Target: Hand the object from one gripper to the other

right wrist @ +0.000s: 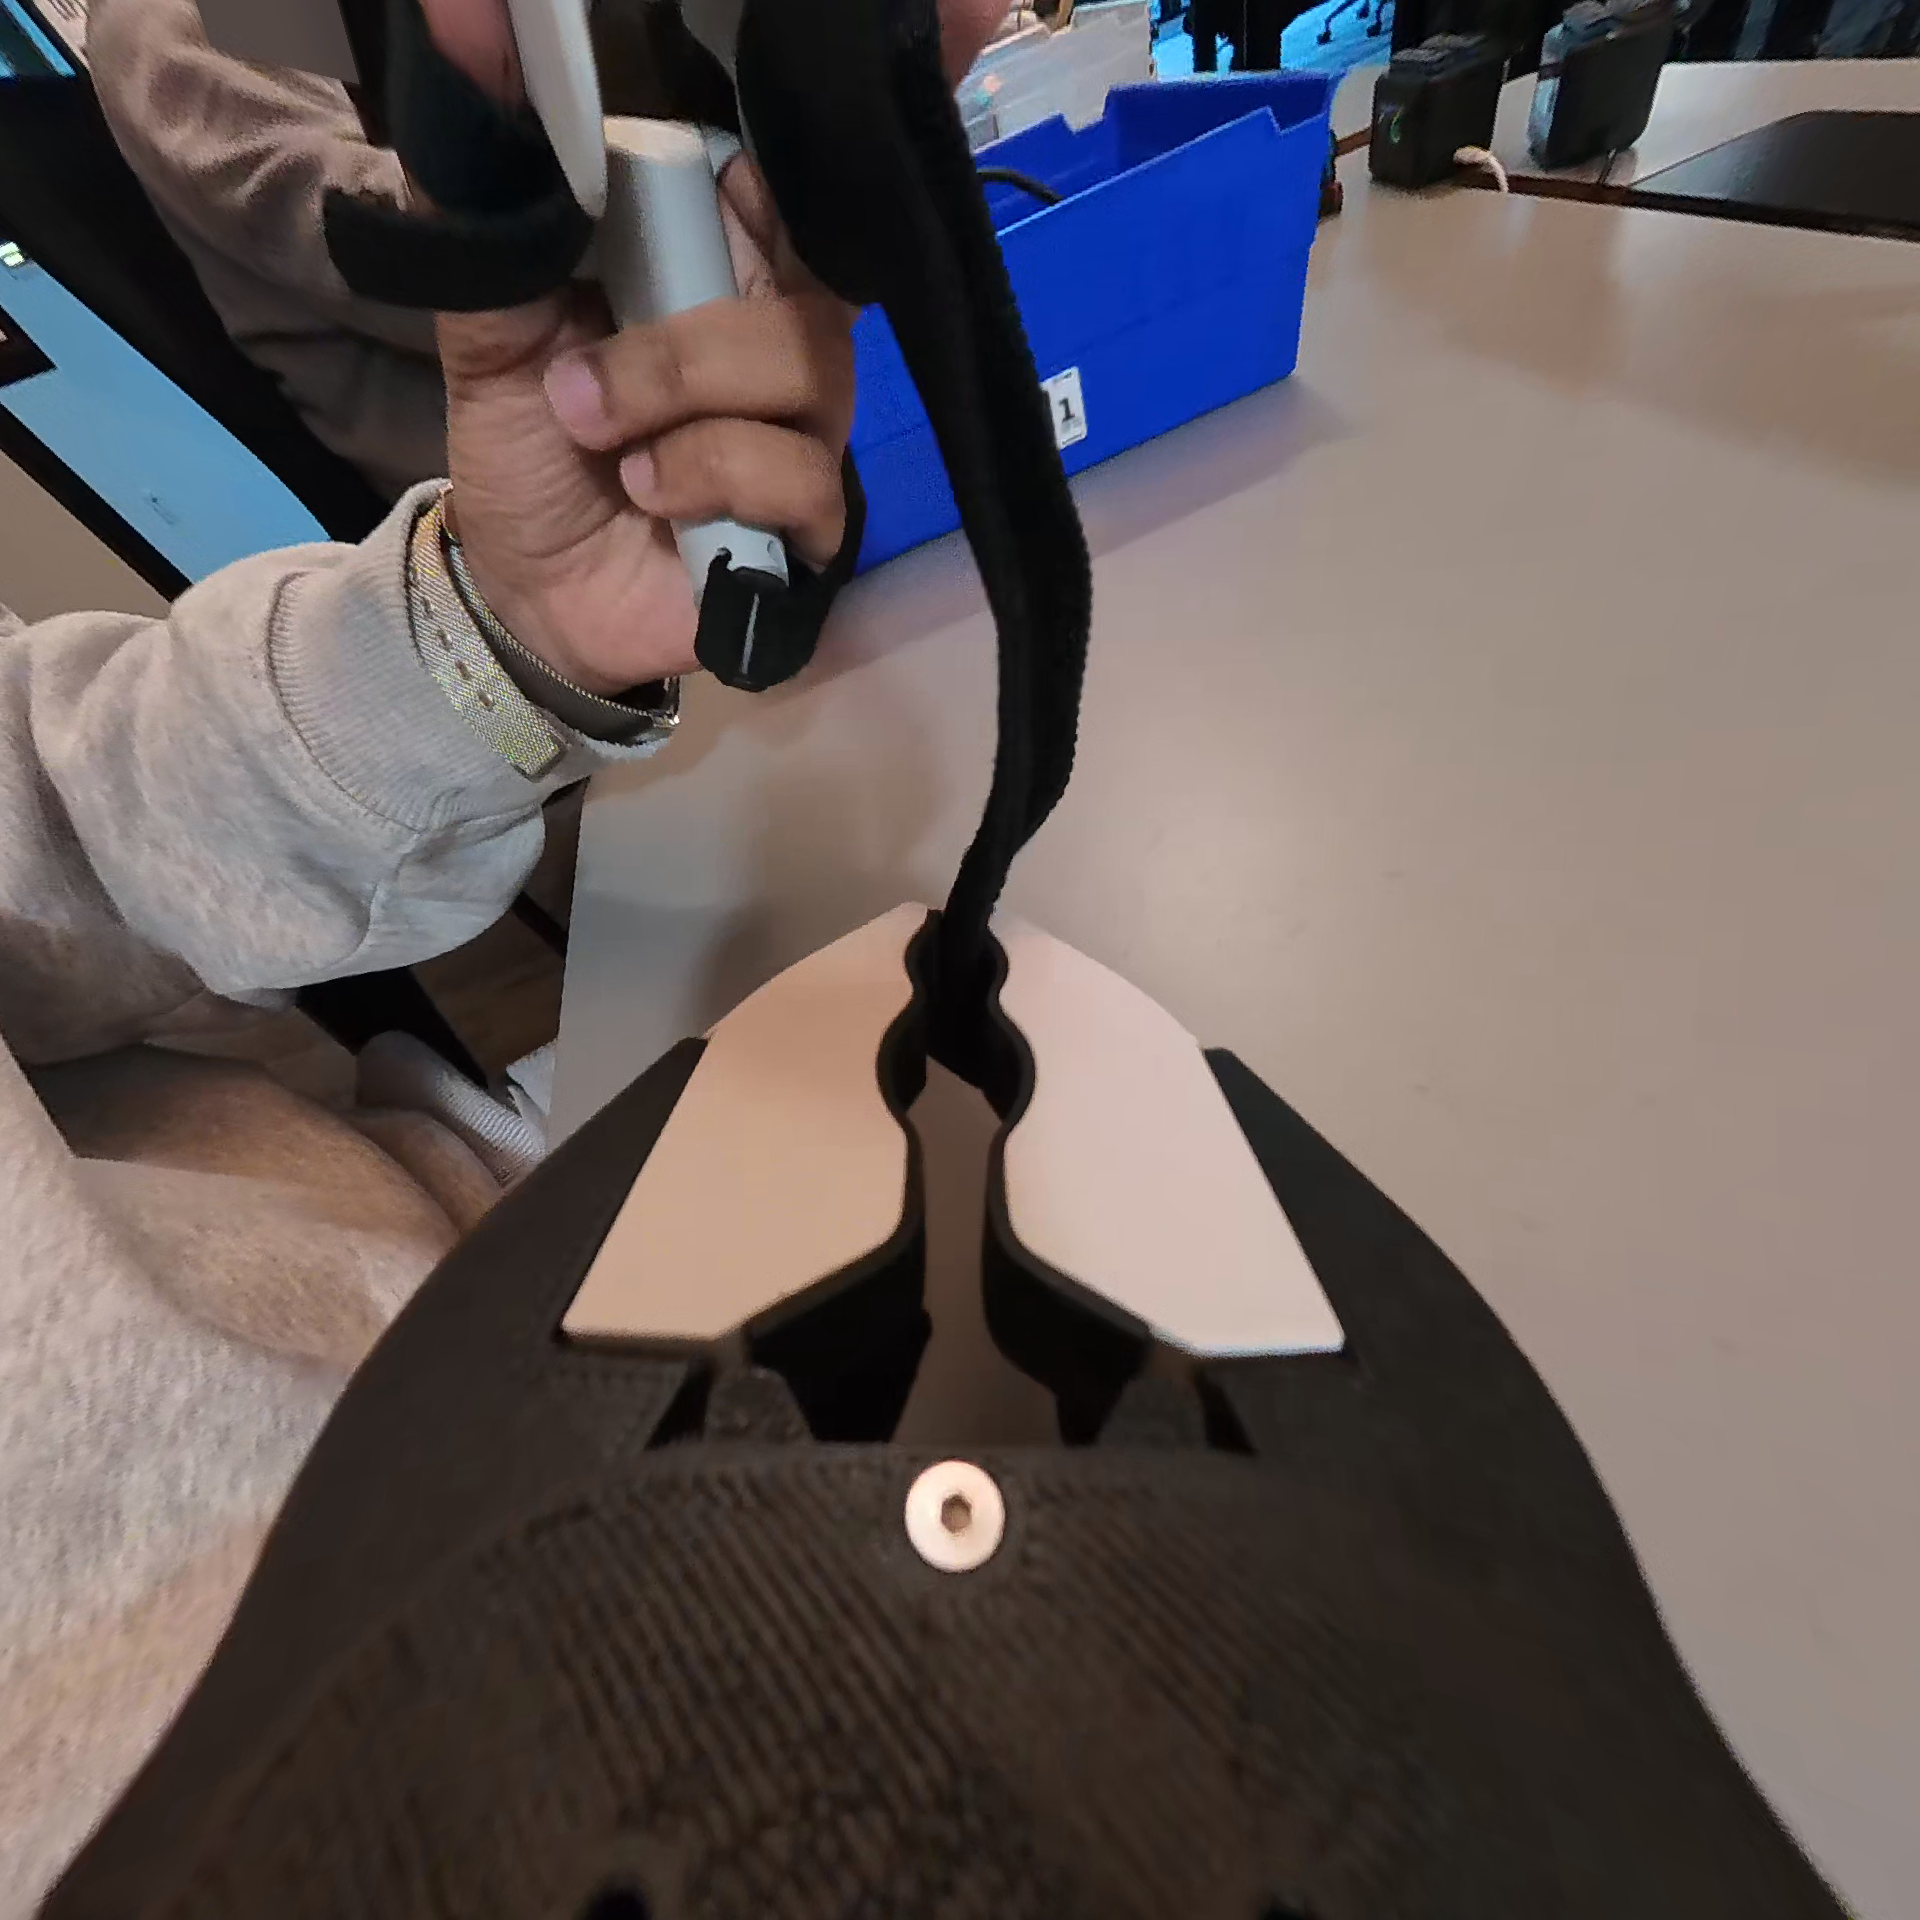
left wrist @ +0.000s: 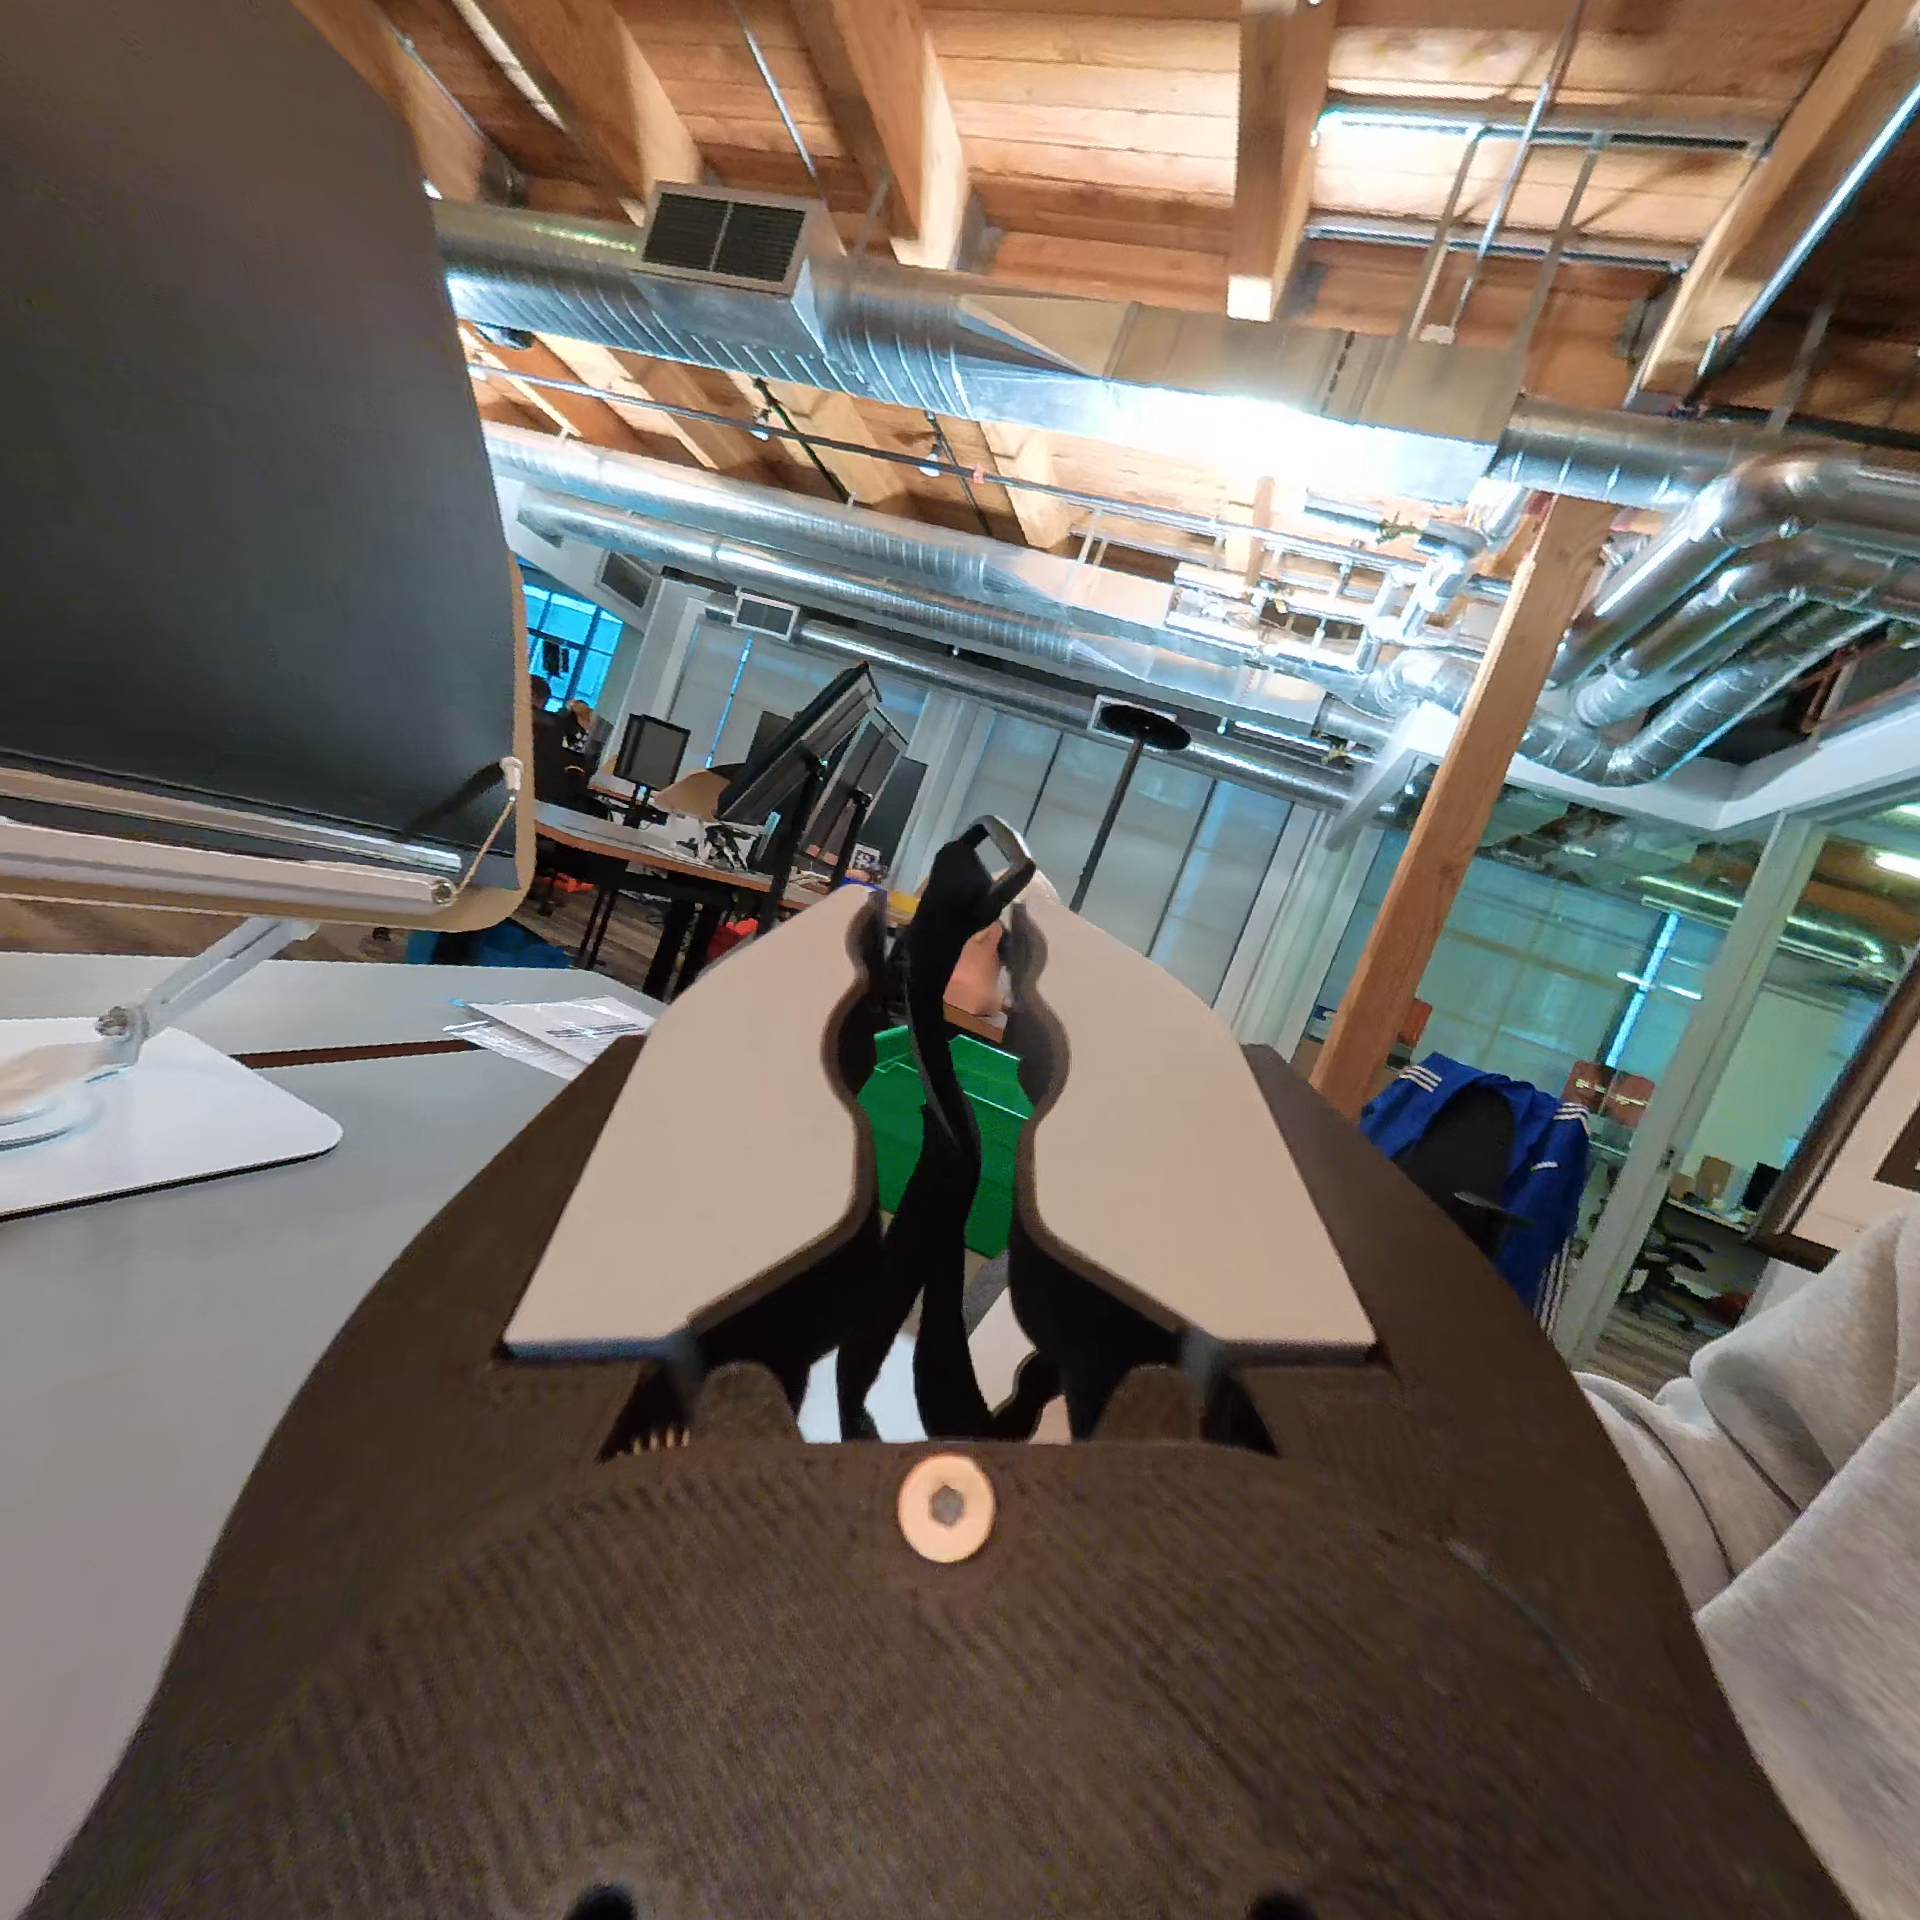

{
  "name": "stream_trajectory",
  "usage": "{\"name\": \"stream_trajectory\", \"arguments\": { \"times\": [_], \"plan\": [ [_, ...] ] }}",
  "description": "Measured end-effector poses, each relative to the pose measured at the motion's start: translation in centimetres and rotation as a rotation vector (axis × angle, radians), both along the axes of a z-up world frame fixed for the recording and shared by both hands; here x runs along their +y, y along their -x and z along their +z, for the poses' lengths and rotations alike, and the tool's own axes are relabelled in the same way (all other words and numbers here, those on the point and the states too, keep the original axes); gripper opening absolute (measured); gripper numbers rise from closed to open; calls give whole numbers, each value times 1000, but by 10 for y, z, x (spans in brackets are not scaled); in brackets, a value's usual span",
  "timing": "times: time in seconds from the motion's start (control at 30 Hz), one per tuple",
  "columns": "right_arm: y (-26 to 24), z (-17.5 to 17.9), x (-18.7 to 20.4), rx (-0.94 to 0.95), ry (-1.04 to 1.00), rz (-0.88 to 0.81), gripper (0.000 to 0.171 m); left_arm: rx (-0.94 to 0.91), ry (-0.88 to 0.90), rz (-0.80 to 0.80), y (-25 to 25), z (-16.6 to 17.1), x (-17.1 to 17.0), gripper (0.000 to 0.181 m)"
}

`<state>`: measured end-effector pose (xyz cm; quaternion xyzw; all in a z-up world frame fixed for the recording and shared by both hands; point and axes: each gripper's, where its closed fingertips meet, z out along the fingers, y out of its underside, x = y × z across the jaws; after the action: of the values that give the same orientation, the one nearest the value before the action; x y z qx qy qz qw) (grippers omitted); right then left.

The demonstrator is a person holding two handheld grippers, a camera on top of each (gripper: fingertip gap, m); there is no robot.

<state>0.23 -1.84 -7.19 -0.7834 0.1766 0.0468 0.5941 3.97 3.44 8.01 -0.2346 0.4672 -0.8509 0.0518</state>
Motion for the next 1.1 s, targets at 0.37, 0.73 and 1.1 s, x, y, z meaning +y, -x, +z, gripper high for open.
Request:
{"name": "stream_trajectory", "arguments": {
  "times": [0.37,0.73,1.1],
  "plan": [
    [-13,20,-13,-9,-98,-64,5,51,-73,128,-20,-18,6,75],
    [-40,40,-42,-68,-180,-225,5,240,-208,-104,-18,-66,-28,52],
    [-53,57,-60,-227,-205,-368,5,493,-246,-536,27,-109,-99,75]
  ]
}}
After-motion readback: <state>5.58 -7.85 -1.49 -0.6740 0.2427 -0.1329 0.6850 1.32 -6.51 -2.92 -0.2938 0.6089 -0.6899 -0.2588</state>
